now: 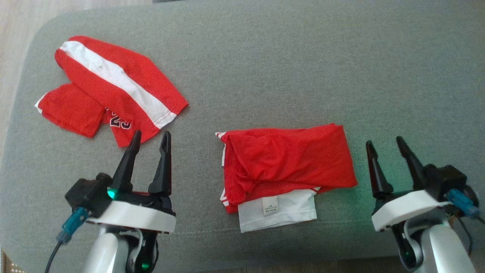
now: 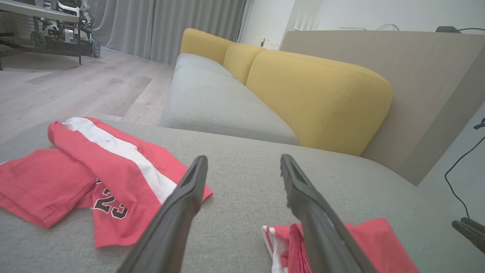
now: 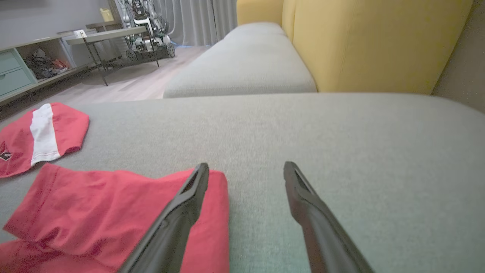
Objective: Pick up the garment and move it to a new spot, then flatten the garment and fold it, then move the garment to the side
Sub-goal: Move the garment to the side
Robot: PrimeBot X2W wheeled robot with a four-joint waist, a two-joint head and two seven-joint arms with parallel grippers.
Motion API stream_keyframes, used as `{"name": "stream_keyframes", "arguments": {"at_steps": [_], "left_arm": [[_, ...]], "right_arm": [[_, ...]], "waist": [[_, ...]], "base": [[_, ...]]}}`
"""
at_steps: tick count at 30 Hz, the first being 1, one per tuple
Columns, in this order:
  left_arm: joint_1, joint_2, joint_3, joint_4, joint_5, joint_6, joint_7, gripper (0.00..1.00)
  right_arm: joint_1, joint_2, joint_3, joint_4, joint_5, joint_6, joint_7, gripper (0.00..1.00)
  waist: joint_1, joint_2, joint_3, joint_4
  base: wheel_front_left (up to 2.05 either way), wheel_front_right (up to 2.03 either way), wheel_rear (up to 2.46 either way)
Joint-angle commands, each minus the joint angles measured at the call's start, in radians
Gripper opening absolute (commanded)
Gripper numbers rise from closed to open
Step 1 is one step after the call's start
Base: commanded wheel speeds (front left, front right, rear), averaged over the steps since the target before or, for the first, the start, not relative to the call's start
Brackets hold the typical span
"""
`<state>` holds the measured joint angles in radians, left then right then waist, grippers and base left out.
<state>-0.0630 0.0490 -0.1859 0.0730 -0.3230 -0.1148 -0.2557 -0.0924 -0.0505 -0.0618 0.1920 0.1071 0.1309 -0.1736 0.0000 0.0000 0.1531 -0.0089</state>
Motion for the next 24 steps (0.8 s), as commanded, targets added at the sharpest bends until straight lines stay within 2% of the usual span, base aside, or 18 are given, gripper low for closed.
{"name": "stream_keyframes", "arguments": {"at_steps": [1,10,18,19,20,24], "left_arm": [[-0.026,0.001,0.023,-0.028,0.008,-0.001,-0.006,1.0],[-0.061,0.001,0.001,-0.023,0.019,-0.006,-0.006,1.0],[-0.085,0.001,-0.004,-0.014,0.022,-0.01,-0.006,1.0],[-0.086,0.001,-0.004,-0.013,0.022,-0.011,-0.006,1.0],[-0.088,0.001,-0.004,-0.012,0.022,-0.011,-0.006,1.0],[-0.09,0.001,0.0,-0.012,0.023,-0.012,-0.006,1.0]], "right_arm": [[-0.038,0.0,0.029,-0.021,0.015,0.0,0.008,1.0],[-0.102,0.0,0.047,0.106,0.141,0.0,0.087,1.0],[-0.153,0.0,0.087,0.204,0.132,0.0,0.106,1.0],[-0.158,0.0,0.089,0.216,0.121,0.0,0.112,0.57],[-0.163,0.0,0.09,0.225,0.103,0.0,0.113,0.0],[-0.184,0.0,0.088,0.235,0.026,0.0,0.095,0.0]], "waist": [[0.0,0.0,0.009,0.004],[0.0,0.0,0.071,0.04],[0.0,0.0,0.103,0.071],[0.0,0.0,0.105,0.073],[0.0,0.0,0.106,0.074],[0.0,0.0,0.107,0.073]], "base": [[0.0,0.0,0.0],[0.0,0.0,0.0],[0.0,0.0,0.0],[0.0,0.0,0.0],[0.0,0.0,0.0],[0.0,0.0,0.0]]}}
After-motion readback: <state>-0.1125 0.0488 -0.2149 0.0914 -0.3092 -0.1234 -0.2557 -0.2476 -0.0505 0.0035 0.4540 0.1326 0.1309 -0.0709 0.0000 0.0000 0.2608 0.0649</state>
